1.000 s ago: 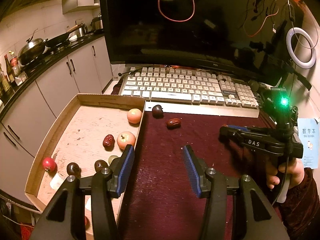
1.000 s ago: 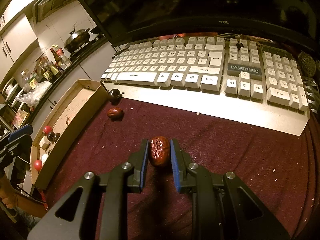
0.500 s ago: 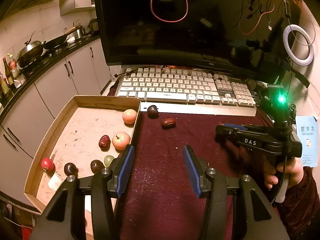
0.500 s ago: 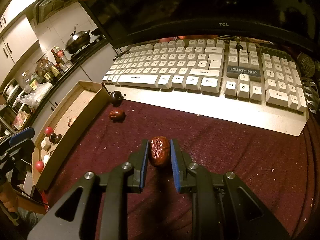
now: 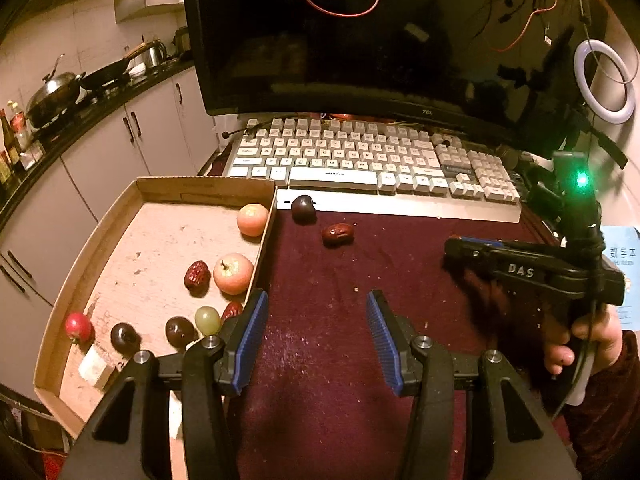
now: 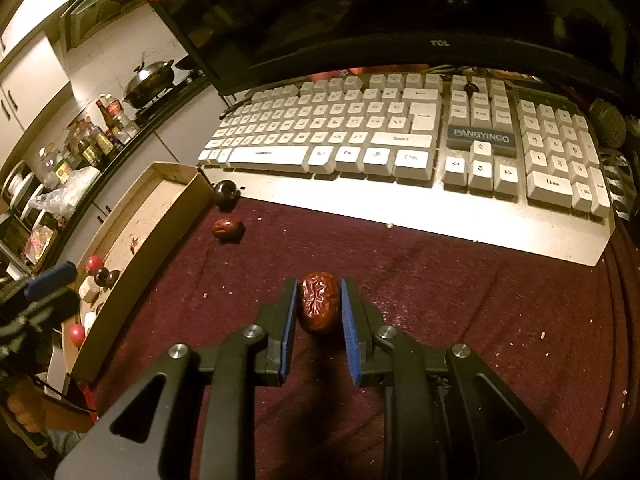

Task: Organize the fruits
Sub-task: 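Grasp the red date beside the keyboard with the right tool, then grasp a red date on the mat with the left tool while the right tool holds its date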

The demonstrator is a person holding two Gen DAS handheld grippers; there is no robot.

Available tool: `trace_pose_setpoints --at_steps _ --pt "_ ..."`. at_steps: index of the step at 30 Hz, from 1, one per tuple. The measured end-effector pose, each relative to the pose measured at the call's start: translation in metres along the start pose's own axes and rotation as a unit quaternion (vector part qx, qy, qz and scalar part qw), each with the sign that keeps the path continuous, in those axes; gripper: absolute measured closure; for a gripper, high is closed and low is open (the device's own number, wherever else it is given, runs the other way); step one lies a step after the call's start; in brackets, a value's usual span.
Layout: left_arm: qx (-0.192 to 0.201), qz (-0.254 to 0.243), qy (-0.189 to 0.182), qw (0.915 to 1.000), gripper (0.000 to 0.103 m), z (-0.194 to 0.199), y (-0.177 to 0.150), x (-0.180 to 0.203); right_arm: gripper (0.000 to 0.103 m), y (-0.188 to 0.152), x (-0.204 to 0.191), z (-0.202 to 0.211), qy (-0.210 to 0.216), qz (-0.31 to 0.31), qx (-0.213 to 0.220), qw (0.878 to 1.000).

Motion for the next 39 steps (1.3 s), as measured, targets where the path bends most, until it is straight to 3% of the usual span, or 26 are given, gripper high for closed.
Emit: trace_pose_setpoints --at_steps 9,16,23,33,39 --pt "0.005 -0.028 -0.009 0.9996 0.052 -0.021 0.014 -0.005 0.08 -0.002 0.02 -0.003 0.016 -0.056 -0.024 0.998" --pt "-0.021 -0.045 -0.025 0.9984 0.052 -0.049 0.023 0.015 0.08 -0.003 0.022 -0.005 0.02 -0.069 -0.03 0.997" --pt "-0.053 -0.092 -0.014 0.9943 0.052 -0.092 0.038 0.034 0.08 -0.003 0.027 -0.005 0.03 -0.086 -0.034 0.995" --pt "-0.078 -0.092 -0.018 0.9925 0.053 -0.128 0.037 0.034 0.08 -0.003 0.029 -0.005 0.038 -0.094 -0.037 0.994" --pt "-0.071 -0.083 -0.038 0.9932 0.071 -0.13 0.034 0.038 0.08 -0.003 0.028 -0.005 0.037 -0.094 -0.037 0.994"
Point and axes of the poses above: each gripper's, at about its wrist camera, not at the fingertips, and z roughly against the way its jaws point, x to its right, y to its top, the point moved 10 cm from there along -z, roughly the way its jaws point, and after that the axes turned 2 degrees about -z, right-handed, at the moved point
